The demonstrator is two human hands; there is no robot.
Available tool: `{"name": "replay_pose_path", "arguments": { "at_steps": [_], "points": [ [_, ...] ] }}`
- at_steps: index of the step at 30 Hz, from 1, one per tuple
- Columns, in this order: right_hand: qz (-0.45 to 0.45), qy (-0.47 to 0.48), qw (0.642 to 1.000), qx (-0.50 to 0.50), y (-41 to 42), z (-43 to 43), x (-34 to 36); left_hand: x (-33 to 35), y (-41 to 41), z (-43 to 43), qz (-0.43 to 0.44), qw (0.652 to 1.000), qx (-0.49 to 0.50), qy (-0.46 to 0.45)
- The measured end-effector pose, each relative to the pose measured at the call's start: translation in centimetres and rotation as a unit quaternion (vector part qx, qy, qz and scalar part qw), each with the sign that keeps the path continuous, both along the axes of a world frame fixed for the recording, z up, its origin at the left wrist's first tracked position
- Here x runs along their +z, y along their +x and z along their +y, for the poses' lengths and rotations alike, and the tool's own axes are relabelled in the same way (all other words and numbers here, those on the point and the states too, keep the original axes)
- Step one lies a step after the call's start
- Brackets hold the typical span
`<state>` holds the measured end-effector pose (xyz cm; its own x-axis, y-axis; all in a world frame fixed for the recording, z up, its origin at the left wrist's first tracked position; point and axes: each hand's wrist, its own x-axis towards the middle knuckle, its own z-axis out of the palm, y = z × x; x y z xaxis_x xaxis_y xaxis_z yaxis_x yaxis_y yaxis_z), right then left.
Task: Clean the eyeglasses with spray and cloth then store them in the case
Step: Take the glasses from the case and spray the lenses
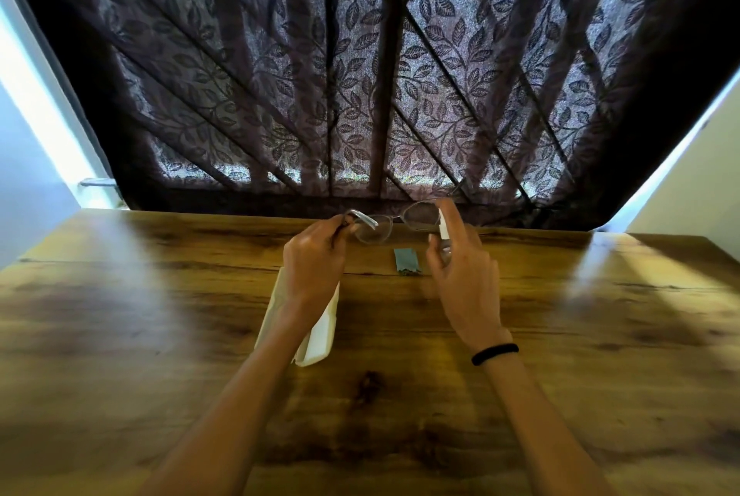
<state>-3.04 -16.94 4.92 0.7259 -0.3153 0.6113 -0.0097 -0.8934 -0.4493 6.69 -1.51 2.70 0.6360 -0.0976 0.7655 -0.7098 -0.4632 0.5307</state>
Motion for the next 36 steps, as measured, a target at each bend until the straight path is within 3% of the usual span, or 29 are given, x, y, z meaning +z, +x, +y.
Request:
{"name": "replay_pose_path", "arguments": {
  "at_steps": [8,12,16,20,26,36],
  "points": [
    [0.009,-0.047,0.998,-0.046,0.3,-2.5,-0.3,-0.9,0.4,0.1,0.007,1.0,-0.006,0.002],
    [-0.034,-0.037,0.998,-0.037,0.5,-2.7,-0.8,-0.7,0.3,0.0,-0.002,1.0,0.006,0.014],
    [-0.081,0.092,0.992,-0.013,0.3,-3.0,-2.0,-0.7,0.4,0.2,-0.01,1.0,0.015,0.013],
    [-0.056,0.245,0.968,0.021,-0.1,-4.2,-3.9,-1.2,0.5,0.4,-0.023,1.0,0.002,0.0],
    [-0.015,0.278,0.96,0.03,-0.3,-5.1,-5.8,-2.0,1.0,0.5,0.004,1.0,-0.024,0.003],
    [-0.064,0.355,0.931,0.063,-1.6,-4.6,-4.9,-2.1,0.8,0.5,0.003,1.0,-0.028,-0.007]
  ]
}}
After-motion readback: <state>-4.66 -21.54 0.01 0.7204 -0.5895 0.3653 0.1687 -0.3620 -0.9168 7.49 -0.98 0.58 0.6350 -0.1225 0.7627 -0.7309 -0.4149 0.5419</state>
